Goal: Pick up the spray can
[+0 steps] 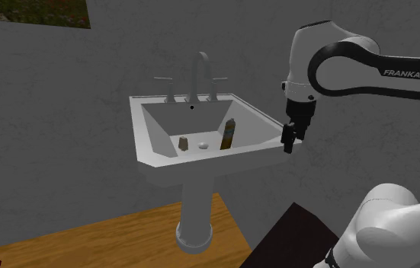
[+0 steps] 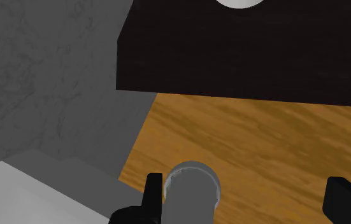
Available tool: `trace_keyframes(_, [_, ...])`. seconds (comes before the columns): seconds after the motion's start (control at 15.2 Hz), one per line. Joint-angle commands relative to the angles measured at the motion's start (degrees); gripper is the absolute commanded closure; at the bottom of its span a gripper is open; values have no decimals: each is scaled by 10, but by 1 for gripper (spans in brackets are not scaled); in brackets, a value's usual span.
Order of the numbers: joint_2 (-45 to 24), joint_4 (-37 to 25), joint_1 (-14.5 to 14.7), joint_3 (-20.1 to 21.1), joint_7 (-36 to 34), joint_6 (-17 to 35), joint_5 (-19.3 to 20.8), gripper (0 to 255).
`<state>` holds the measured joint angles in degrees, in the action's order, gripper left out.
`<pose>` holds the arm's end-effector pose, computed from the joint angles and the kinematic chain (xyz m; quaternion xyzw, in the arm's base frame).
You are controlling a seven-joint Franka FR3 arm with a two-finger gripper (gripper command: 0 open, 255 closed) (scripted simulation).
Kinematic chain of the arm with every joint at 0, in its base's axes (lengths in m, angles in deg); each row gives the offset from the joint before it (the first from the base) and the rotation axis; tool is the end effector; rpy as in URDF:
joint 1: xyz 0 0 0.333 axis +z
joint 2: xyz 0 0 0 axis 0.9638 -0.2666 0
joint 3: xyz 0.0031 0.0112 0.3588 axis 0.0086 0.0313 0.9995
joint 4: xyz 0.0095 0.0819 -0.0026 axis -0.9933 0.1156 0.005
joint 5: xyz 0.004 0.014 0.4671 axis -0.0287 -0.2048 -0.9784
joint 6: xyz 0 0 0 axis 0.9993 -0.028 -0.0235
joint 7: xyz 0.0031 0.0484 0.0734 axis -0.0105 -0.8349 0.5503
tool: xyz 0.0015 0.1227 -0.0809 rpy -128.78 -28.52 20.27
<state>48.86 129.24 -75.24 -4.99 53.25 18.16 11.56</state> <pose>0.3298 0.0046 0.5480 0.9954 0.0127 -0.0488 0.0813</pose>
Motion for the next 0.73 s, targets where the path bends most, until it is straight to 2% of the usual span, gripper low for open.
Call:
trace_keyframes(0.0, [0,0,0,0,0,0,0,0])
trace_keyframes(0.66, [-228,-129,-38,-19,-56,107,-14,0])
